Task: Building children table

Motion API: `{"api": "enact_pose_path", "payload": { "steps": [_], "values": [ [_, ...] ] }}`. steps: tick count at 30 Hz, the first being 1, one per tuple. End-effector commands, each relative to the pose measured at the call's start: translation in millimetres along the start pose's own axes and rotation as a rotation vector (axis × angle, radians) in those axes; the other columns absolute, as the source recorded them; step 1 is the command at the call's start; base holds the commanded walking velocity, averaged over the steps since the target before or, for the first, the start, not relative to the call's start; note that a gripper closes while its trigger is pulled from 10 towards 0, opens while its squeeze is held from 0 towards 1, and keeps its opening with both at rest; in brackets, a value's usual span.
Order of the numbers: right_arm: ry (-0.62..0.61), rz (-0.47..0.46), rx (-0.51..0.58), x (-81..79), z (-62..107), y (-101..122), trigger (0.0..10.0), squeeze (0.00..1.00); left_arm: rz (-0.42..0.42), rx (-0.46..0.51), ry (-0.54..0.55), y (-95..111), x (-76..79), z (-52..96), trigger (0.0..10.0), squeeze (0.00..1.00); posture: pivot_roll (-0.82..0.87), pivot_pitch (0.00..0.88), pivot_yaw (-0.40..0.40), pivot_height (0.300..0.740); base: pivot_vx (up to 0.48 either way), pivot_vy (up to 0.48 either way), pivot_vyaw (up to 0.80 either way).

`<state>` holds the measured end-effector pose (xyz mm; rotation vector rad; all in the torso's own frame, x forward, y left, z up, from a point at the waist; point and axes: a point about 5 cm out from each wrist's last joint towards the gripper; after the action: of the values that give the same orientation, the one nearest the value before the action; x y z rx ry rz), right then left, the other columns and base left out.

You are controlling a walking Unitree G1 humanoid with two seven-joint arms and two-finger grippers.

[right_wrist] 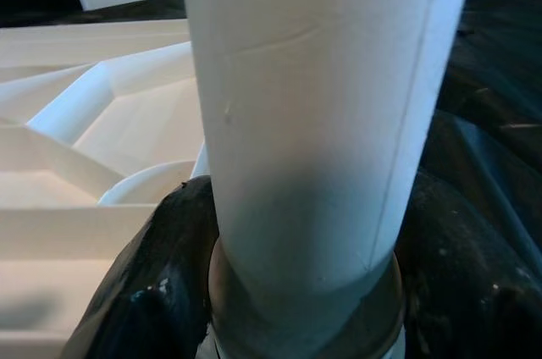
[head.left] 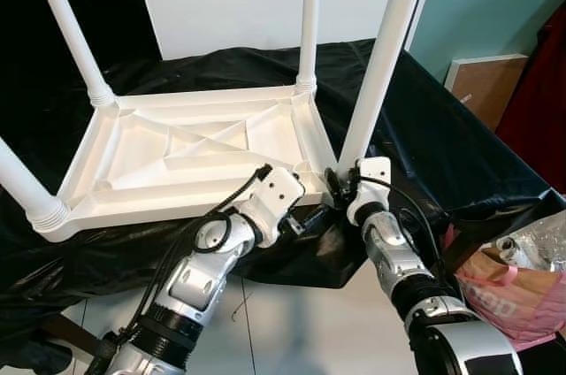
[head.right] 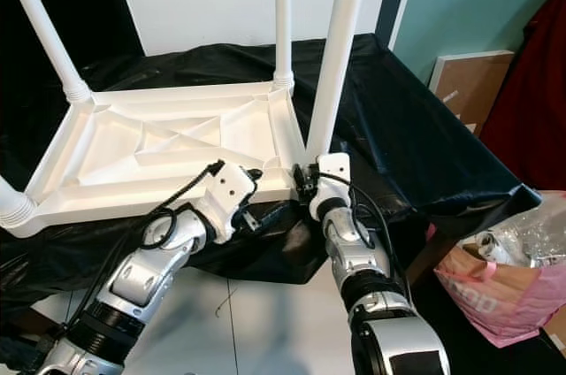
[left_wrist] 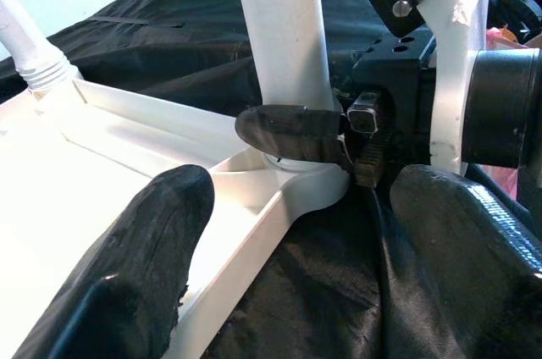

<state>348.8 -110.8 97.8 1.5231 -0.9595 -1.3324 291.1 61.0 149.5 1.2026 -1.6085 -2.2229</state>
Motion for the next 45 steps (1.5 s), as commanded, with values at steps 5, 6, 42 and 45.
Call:
{"api": "enact_pose_path", "payload": {
  "steps": [5, 6, 42, 45],
  "values": [
    [-0.035, -0.023, -0.025, 3.9, 4.1, -7.2, 10.0, 0.00, -0.022, -0.002, 0.000, 0.3, -2.7, -2.4, 10.0, 0.00, 0.00, 0.000, -0.024, 0.740, 0.000, 0.000, 0.00],
    [-0.035, -0.023, -0.025, 3.9, 4.1, -7.2, 10.0, 0.00, -0.022, -0.002, 0.000, 0.3, -2.7, -2.4, 10.0, 0.00, 0.00, 0.000, -0.024, 0.740, 0.000, 0.000, 0.00],
    [0.296, 0.108, -0.008, 26.2, 11.8, 17.9, 10.0, 0.00, -0.028, -0.001, -0.024, -0.6, 17.9, -5.0, 10.0, 0.00, 0.01, 0.012, -0.035, 0.740, 0.000, 0.000, 0.00],
    [0.343, 0.113, -0.028, 28.1, 11.2, 20.1, 10.0, 0.00, -0.046, -0.002, -0.036, 0.1, 19.7, -5.2, 10.0, 0.00, 0.00, 0.047, -0.024, 0.740, 0.000, 0.000, 0.00]
  ]
}}
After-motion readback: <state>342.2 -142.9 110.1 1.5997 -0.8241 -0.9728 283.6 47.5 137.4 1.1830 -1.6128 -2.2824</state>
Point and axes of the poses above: a point about 5 cm out from each wrist's last joint towards the gripper, its own z axis pointing back from the gripper into the wrist, its own y axis along the axis of the wrist's last joint, x = y × z, and after that the axes turned 14 degrees about -z, right-handed
